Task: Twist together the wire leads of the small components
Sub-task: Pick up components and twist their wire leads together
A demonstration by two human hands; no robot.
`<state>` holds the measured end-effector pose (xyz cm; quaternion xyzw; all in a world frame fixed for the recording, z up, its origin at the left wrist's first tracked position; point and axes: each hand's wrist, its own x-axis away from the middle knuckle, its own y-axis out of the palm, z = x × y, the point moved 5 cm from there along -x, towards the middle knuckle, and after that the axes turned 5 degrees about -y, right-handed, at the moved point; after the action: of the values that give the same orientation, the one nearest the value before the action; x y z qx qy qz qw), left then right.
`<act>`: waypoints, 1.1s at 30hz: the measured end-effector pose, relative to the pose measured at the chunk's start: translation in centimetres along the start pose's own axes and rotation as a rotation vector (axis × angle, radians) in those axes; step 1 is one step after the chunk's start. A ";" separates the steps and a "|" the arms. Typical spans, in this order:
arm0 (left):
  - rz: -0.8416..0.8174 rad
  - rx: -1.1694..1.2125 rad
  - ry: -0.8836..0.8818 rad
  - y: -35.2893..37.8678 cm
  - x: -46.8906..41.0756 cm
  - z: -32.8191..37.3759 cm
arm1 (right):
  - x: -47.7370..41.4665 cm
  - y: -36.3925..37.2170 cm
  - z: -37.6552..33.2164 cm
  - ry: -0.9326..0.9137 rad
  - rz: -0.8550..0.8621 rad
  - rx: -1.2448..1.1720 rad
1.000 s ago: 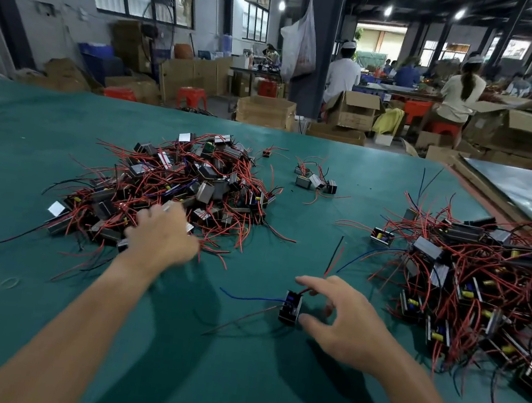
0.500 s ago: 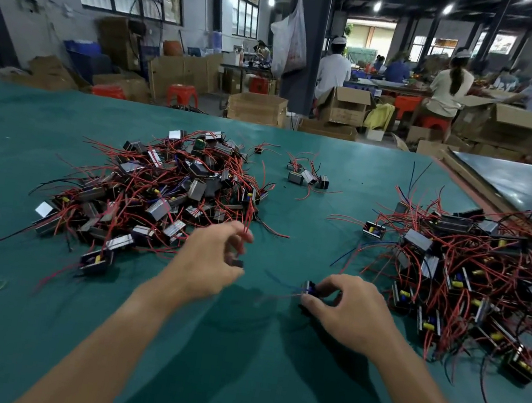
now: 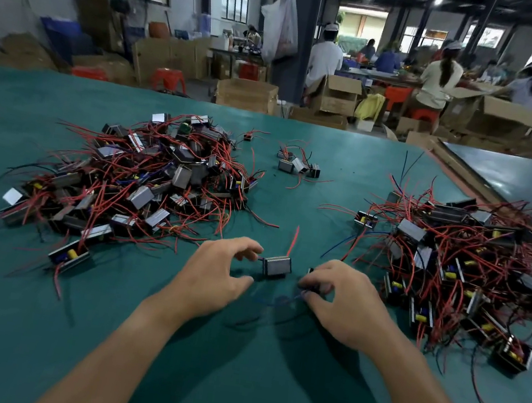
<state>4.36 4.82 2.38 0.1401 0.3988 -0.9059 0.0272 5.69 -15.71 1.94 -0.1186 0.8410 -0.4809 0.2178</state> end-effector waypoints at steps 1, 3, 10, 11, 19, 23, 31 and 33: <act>-0.004 0.004 -0.012 0.2 0.0 0.0 | 0.0 -0.3 0.0 0.007 0.017 -0.009; -0.013 -0.026 -0.036 0.7 0.2 -0.1 | 0.2 -0.7 -0.1 0.019 0.027 -0.010; -0.082 -0.190 -0.077 2.1 -0.1 -0.4 | 0.3 -1.2 -0.5 0.031 -0.083 -0.099; -0.098 -0.228 -0.053 2.4 -0.1 -0.2 | 0.4 -1.2 -0.6 0.020 -0.092 -0.101; -0.077 -0.046 -0.066 1.8 0.1 0.1 | 0.0 -2.0 0.3 0.108 -0.012 -0.517; -0.044 -0.053 -0.084 1.5 0.1 0.3 | 0.0 -2.6 2.7 0.229 0.206 -0.240; -0.186 0.040 0.049 2.6 0.8 1.7 | -0.2 -1.8 3.6 0.323 0.297 -0.243; -0.217 0.003 0.109 2.9 0.9 2.1 | -0.3 -1.4 3.3 0.292 0.267 -0.279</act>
<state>3.45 1.38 1.41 0.1453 0.4112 -0.8951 -0.0931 7.51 -18.78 1.82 0.0356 0.9301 -0.3389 0.1369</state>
